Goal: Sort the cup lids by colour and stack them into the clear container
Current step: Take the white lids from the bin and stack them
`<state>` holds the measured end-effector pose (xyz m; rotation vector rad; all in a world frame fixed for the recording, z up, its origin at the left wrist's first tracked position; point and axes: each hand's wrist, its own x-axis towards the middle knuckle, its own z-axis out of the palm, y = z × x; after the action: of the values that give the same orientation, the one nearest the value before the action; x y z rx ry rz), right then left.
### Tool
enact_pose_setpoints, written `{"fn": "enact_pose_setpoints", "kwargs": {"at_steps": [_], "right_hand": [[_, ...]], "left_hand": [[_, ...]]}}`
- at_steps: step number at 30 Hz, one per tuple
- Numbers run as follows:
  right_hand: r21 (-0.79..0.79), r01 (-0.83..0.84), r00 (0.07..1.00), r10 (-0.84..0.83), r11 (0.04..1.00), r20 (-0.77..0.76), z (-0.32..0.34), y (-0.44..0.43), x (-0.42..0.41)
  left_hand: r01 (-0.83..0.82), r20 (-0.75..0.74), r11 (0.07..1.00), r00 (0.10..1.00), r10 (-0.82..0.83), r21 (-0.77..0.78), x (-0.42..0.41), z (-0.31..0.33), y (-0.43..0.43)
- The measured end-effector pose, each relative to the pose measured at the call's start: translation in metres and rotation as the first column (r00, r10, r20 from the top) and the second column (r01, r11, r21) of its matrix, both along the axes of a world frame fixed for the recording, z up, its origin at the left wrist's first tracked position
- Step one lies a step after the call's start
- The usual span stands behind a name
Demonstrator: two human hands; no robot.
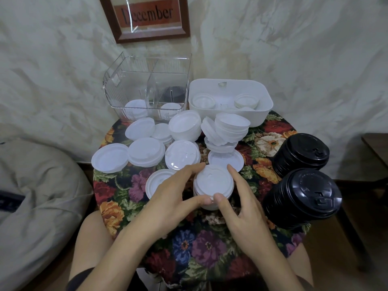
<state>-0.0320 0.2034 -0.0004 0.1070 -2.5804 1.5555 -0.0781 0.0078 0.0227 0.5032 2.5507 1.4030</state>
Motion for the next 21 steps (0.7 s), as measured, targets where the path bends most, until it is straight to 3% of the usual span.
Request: {"fn": "enact_pose_setpoints", "kwargs": {"at_steps": [21], "right_hand": [[0.023,0.036,0.997,-0.038,0.999,0.062,-0.002,-0.003,-0.005]], "left_hand": [[0.080,-0.112,0.986,0.989,-0.097,-0.143,-0.006,0.006,-0.012]]}}
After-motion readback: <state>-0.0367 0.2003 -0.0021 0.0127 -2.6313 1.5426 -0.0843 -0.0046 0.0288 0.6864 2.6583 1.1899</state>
